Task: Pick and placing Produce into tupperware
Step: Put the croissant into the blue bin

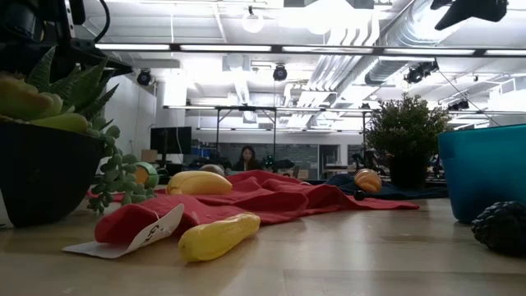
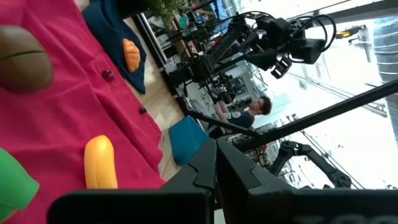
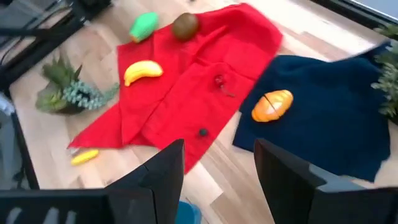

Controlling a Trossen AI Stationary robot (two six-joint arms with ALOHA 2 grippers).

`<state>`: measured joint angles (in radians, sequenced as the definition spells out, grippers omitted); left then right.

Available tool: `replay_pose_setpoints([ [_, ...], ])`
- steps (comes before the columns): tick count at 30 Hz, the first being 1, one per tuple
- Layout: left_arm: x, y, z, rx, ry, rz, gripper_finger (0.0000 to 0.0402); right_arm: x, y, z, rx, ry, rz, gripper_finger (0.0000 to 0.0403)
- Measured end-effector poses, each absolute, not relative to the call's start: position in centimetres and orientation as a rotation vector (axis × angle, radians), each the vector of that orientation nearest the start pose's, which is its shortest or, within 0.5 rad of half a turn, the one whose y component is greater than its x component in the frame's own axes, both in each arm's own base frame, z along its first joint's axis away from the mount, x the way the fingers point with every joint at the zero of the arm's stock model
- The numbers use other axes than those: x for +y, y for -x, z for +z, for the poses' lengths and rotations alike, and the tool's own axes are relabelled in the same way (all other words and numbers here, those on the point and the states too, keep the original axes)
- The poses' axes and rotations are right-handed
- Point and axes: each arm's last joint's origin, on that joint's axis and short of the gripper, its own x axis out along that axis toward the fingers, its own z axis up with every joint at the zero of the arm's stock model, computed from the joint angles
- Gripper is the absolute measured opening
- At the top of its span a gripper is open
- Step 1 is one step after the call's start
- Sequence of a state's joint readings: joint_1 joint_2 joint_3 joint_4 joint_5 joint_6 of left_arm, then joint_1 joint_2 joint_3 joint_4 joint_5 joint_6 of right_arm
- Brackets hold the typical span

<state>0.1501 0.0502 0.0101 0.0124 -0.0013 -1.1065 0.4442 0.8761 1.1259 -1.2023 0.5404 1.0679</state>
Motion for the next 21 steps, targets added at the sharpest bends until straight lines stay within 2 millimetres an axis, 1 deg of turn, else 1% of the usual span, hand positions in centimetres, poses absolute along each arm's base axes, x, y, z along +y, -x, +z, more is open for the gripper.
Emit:
replay_pose_setpoints([
  [4,1.5,-9.9,16.4,-0.061,1.106,0.154,0.0001,4.0,-12.1,34.8,0.667,-0.642,-0.558,0.0185],
  [9,1.5,-9.9,16.4,-0.063,1.105,0.158,0.0001,3.5,-12.7,34.4,0.651,-0.752,-0.679,0.0185],
  [13,1.5,-9.9,16.4,-0.063,1.105,0.158,0.0001,3.0,-13.9,33.9,0.706,-0.796,-0.729,0.0185],
  [21,1.5,-9.9,16.4,-0.063,1.105,0.157,0.0001,1.5,-17.1,32.1,0.835,-0.867,-0.862,0.0185],
])
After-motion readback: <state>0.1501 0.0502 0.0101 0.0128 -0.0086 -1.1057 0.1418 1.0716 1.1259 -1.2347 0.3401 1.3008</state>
